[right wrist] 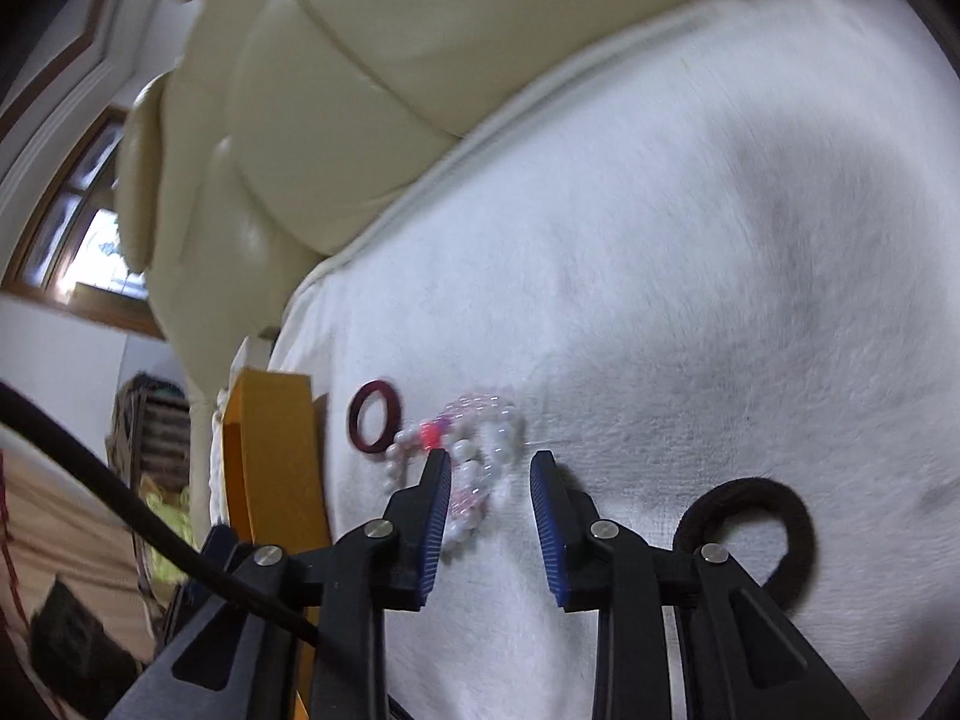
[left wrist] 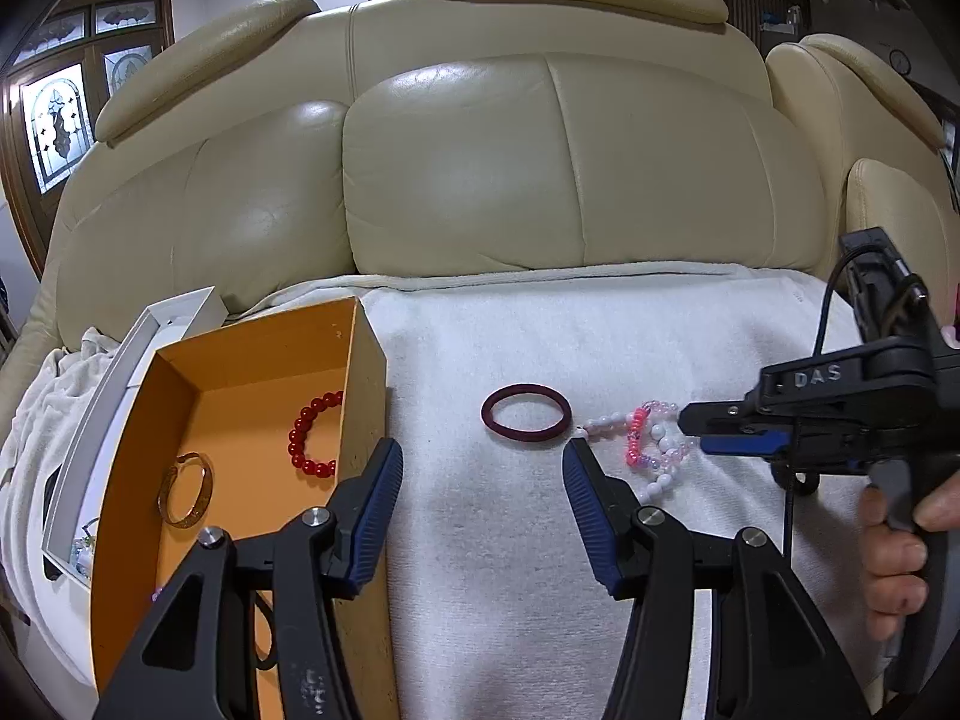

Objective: Organize jewelry
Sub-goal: 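Move both tools back to the remaining bracelets on the towel, then grasp the pink-clear bead bracelet with the right tool while the left tool grasps the white bead bracelet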

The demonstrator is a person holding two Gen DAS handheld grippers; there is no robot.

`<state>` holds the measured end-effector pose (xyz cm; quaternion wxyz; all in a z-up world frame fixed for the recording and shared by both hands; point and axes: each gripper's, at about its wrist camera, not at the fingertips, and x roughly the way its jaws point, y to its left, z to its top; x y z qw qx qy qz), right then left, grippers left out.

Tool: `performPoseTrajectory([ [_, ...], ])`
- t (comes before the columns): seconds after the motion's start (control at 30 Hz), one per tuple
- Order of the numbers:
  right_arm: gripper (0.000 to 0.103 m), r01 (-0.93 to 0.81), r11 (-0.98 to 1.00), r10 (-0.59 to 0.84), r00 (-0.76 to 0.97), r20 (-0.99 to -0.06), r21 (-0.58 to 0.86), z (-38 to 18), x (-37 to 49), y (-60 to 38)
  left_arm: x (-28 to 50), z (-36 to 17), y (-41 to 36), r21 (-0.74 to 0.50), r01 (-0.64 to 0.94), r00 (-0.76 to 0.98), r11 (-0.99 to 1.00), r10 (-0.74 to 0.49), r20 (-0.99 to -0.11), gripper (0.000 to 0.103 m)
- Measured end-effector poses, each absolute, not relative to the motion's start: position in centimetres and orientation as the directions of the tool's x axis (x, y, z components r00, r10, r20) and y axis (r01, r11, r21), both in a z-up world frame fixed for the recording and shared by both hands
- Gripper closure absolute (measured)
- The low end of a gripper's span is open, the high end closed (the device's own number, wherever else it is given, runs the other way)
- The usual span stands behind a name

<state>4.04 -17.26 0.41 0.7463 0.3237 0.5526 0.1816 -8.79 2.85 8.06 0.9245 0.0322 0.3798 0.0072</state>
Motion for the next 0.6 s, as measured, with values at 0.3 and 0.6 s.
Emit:
performPoseTrajectory([
  [0.3, 0.095, 0.138, 0.684, 0.638, 0.364, -0.679, 0.716, -0.3, 4.5, -17.3, -8.7, 7.5, 2.9, 0.071, 0.026, 0.692, 0.997, 0.033, -0.721, 0.045],
  [0.6, 0.095, 0.146, 0.727, 0.553, 0.454, -0.698, 0.671, 1.3, 4.4, -20.7, -8.0, 6.5, 1.1, 0.024, 0.081, 0.656, 0.996, -0.035, -0.754, 0.037],
])
